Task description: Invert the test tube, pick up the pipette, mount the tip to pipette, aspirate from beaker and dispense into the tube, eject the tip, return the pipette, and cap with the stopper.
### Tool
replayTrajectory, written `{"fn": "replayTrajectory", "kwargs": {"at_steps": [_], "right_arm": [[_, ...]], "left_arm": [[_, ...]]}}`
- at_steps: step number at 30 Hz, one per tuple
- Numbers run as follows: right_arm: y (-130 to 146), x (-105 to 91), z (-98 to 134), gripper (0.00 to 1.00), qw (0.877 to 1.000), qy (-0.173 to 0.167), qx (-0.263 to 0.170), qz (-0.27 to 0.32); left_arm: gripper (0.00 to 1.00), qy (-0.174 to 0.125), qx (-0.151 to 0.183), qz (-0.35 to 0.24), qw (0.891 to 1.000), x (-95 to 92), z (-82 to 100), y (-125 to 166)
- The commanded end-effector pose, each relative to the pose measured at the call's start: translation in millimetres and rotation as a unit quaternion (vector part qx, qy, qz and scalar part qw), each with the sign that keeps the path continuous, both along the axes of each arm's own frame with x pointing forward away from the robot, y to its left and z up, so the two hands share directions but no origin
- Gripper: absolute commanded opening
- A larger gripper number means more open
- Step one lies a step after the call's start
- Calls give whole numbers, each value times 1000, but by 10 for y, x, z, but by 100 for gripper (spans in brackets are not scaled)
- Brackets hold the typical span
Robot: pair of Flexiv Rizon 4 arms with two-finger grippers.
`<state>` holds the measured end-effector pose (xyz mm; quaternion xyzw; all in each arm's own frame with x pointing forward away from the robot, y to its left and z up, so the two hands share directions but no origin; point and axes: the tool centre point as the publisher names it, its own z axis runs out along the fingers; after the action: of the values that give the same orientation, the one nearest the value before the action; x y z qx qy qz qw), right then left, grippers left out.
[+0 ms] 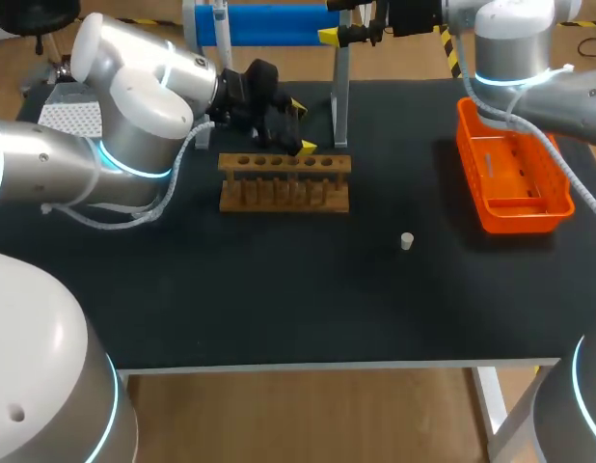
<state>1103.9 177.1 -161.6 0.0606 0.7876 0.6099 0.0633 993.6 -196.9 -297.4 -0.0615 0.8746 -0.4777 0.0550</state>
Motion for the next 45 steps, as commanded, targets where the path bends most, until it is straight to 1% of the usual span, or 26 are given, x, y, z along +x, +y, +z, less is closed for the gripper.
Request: {"fn": "replayTrajectory", "kwargs": {"at_steps": [1, 17, 45], "right_arm": [[-9, 13, 9, 100, 1000, 1, -2, 2], [-9, 13, 9, 100, 1000, 1, -2, 2], [-9, 13, 9, 100, 1000, 1, -2, 2]], "left_arm": [[100, 3, 4, -1, 1000, 22, -23, -4], [100, 4, 17, -3, 1000, 8, -58, 19], [100, 4, 18, -5, 1000, 6, -56, 22]]}}
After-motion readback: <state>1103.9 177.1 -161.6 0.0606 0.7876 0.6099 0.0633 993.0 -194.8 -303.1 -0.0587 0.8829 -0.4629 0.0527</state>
